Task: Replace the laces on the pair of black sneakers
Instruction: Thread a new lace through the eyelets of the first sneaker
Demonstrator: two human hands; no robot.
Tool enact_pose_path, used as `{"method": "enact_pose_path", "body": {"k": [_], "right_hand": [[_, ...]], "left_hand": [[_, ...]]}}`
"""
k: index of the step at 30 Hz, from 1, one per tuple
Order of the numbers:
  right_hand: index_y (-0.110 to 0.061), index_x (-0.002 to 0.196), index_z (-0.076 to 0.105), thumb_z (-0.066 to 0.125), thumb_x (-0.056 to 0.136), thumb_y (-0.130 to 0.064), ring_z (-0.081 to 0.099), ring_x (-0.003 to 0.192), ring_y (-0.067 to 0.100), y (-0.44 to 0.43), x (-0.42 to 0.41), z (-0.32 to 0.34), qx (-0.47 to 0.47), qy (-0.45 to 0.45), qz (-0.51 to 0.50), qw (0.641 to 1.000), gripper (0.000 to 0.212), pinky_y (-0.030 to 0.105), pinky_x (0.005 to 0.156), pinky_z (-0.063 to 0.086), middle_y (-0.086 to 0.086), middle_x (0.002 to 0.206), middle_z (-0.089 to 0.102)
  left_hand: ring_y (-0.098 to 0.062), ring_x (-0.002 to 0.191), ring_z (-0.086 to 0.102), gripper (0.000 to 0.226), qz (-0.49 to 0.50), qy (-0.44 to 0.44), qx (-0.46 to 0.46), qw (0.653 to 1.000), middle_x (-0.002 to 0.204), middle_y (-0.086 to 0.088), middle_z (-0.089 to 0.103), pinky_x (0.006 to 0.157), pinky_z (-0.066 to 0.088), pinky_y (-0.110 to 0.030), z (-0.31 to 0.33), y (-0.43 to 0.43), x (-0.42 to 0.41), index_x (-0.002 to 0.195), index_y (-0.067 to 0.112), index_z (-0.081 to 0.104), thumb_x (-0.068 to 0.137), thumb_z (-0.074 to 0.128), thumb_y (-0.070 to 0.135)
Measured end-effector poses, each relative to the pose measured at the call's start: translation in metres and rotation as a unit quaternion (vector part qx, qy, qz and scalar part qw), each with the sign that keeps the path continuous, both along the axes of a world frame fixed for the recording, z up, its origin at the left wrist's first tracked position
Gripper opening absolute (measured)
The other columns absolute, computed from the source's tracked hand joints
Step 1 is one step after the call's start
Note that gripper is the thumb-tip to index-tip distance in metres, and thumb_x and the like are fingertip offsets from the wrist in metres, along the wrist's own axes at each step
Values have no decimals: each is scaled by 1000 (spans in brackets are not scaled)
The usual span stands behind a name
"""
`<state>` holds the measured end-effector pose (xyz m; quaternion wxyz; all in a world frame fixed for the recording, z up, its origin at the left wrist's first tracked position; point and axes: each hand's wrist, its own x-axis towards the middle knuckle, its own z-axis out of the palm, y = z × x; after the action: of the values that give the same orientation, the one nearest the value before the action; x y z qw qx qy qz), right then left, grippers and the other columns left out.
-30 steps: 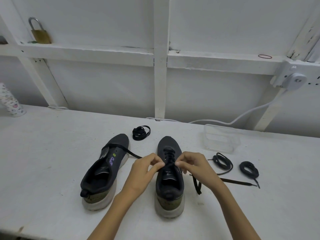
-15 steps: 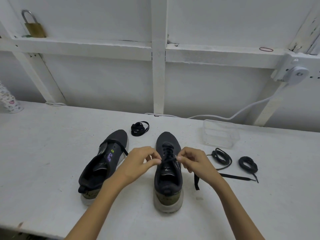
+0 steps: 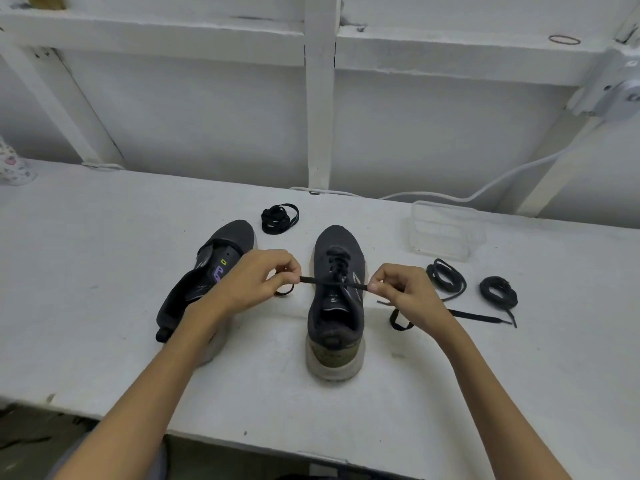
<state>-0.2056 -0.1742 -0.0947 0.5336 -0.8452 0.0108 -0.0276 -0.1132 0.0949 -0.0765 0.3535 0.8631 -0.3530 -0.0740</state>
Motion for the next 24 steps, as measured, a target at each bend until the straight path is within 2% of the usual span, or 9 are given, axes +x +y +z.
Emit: {"method": "enact_pose_path", "body": {"k": [6,8,10,13,15,17,19,21,24], "right_hand": [[-9,76,65,67,91,-12,35,50,8,-1,-3,-4,83,67,29,994,16,14,51,30,-6,52,48],[-8,77,65,70,90,-16,36,50,12,-10,-10,1,118,108,58,985,15,18,51,31,1,53,45],[-10,78,67,71,87,-20,42,54,15,-22,-18,6,156,130,91,975,14,21,55,38,3,58,48],[-15,78,69,64,86,-19,48,58,18,-29,-28,10,226,117,120,960,11,23,64,43,4,64,54],[-14,82,70,69,85,-23,50,62,19,-25,-28,11,274,96,118,950,9,26,69,41,7,69,56],[-13,87,70,74,81,-30,52,69,21,-18,-24,14,306,70,113,943,18,33,73,37,8,77,58],[-14,90,72,69,85,-22,56,80,22,-9,-18,19,327,42,102,939,10,37,78,39,6,89,63],[-14,88,73,62,87,-15,59,93,22,1,-11,23,350,10,89,933,11,36,84,47,4,103,66],[-14,80,71,68,85,-21,64,103,25,18,-2,29,421,-4,84,903,9,36,89,52,8,111,68]], "left_hand": [[-13,80,63,14,29,56,-6,998,83,5,69,68,42,-9,-5,1,-9,81,20,65,93,63,16],[-15,80,66,14,43,107,-19,993,81,0,71,74,47,-15,-3,7,-10,80,17,68,92,65,23],[-19,81,66,30,50,161,-73,983,81,-1,70,80,49,-24,3,12,-13,79,10,68,89,68,38],[-14,93,60,47,58,225,-170,958,94,0,69,87,45,-28,14,9,-19,93,3,68,86,59,48],[-10,104,63,36,49,270,-195,941,107,3,71,88,47,-21,21,-2,-25,103,7,69,94,57,39],[-6,107,64,28,35,295,-211,931,111,4,72,81,45,-11,28,-16,-33,107,8,68,98,50,28],[-8,109,64,28,29,295,-221,929,114,2,71,80,44,-9,31,-28,-37,112,9,68,98,49,24],[-6,106,63,24,34,297,-246,922,113,2,71,82,45,-11,34,-40,-42,110,10,69,97,52,22],[-15,100,63,20,59,326,-315,889,103,-5,73,88,47,-23,35,-52,-46,89,17,74,89,59,30]]}}
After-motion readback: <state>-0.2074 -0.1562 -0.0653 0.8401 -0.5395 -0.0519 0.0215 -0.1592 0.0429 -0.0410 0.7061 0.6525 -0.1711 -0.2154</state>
